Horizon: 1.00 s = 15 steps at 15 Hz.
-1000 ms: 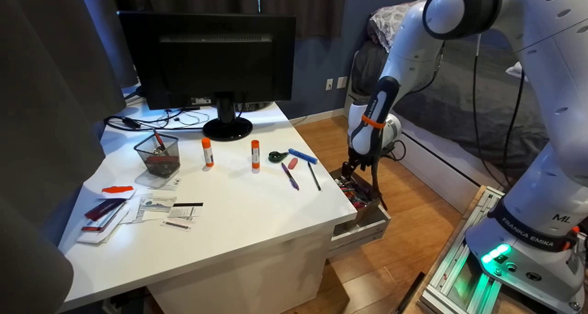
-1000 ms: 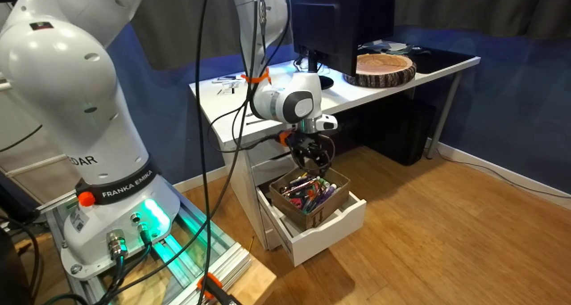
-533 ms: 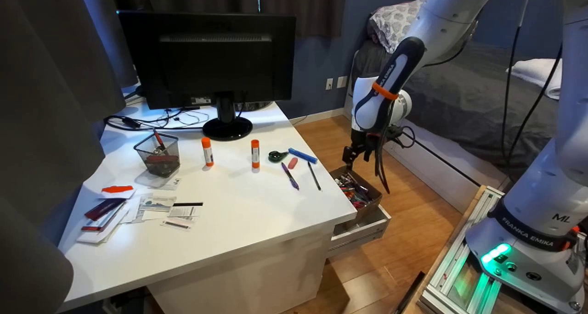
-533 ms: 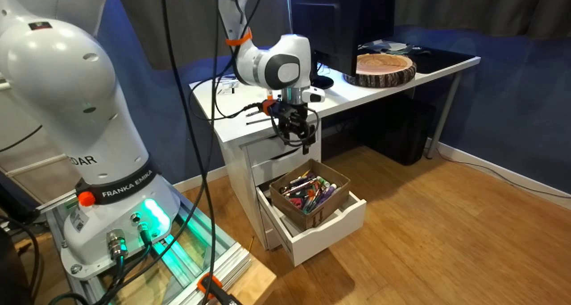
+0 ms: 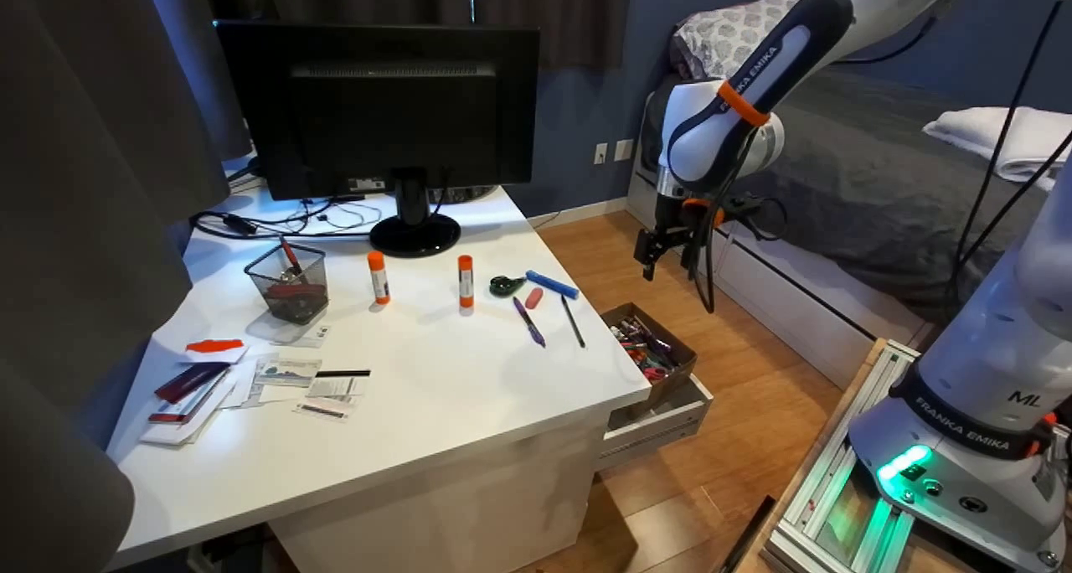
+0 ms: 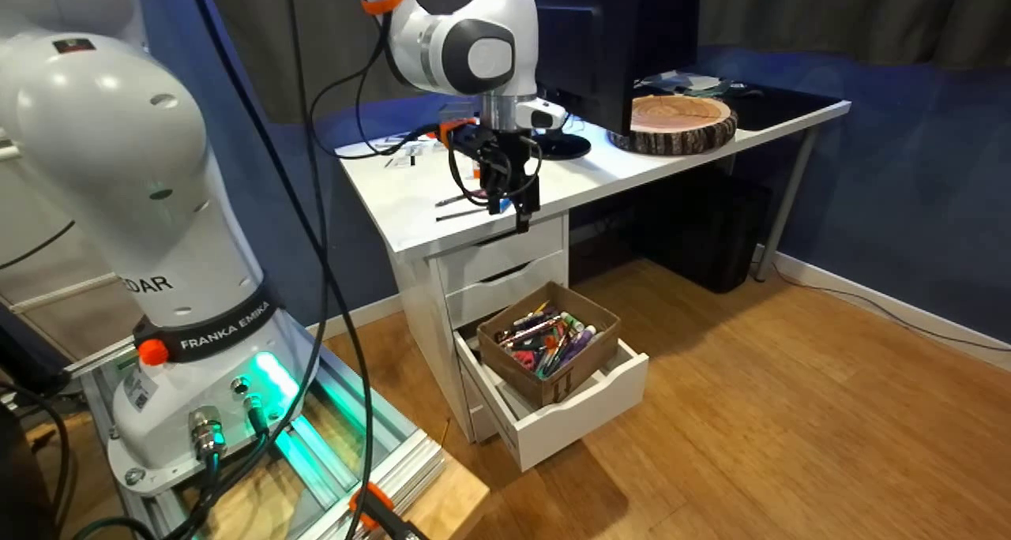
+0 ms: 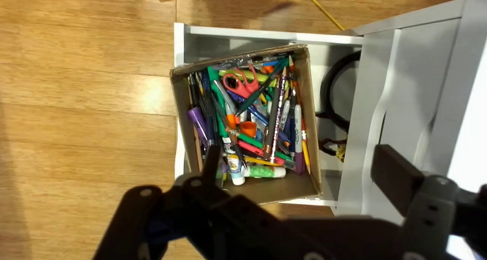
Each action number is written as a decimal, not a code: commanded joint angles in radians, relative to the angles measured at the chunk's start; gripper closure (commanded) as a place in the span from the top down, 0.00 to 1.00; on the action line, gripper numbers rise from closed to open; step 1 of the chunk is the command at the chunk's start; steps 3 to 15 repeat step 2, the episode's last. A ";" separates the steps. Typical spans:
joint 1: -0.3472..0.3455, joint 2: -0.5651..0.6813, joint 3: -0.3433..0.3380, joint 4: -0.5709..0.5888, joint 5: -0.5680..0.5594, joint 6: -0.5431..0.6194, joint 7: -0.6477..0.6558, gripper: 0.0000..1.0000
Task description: Put the pencils inside the box
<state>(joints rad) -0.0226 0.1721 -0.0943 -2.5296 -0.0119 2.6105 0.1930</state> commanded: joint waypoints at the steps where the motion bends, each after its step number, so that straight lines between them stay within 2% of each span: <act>1: -0.005 -0.017 0.004 -0.010 -0.001 -0.005 0.003 1.00; 15: -0.005 -0.026 0.005 -0.018 -0.001 -0.005 0.004 1.00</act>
